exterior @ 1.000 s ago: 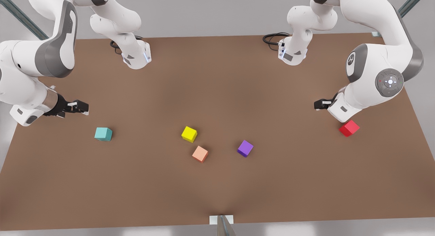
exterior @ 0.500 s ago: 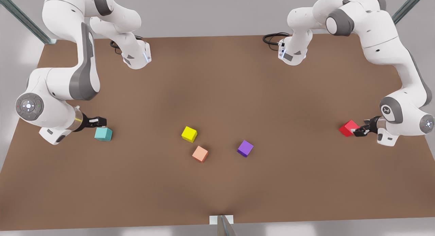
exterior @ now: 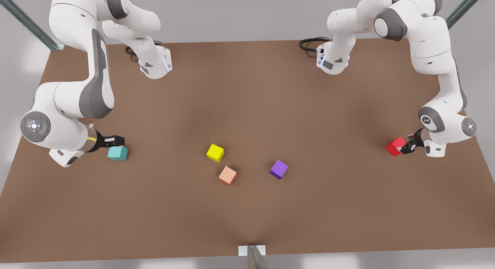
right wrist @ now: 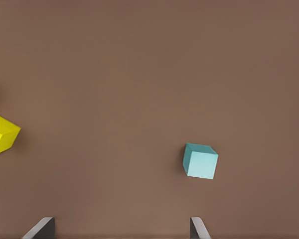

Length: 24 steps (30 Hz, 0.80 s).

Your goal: Pick up red wooden cube and pass to hand red wooden cube and place in blue wooden cube

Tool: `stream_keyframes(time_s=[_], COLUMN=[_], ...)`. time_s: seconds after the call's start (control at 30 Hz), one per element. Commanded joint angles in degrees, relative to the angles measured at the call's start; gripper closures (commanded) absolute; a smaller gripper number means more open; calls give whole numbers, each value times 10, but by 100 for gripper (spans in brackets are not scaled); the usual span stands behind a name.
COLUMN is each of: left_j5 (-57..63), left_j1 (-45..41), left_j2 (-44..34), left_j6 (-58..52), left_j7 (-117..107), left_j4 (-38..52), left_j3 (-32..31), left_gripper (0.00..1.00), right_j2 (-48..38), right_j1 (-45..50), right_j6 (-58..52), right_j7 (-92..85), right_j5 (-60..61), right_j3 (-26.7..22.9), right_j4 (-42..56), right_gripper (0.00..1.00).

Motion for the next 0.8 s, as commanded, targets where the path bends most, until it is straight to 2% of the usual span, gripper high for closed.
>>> stream_keyframes(time_s=[0.0,0.6,0.73,0.77], left_j5=[0,-30,-34,-34], left_j1=[0,-5,-4,-4], left_j2=[3,64,64,62], left_j6=[51,73,76,74], left_j7=[-16,-16,-16,-17], left_j4=[-1,-6,-6,-6], left_j3=[0,-13,-15,-15], left_gripper=[0,2,27,29], right_j2=[0,3,3,4], right_j1=[0,-1,-3,-3], right_j6=[0,0,-1,-1], right_j7=[5,-4,-5,-5], right_j5=[5,12,20,22], right_j3=[0,0,-1,-1], right_j4=[0,-2,-2,-2], right_gripper=[0,0,0,0])
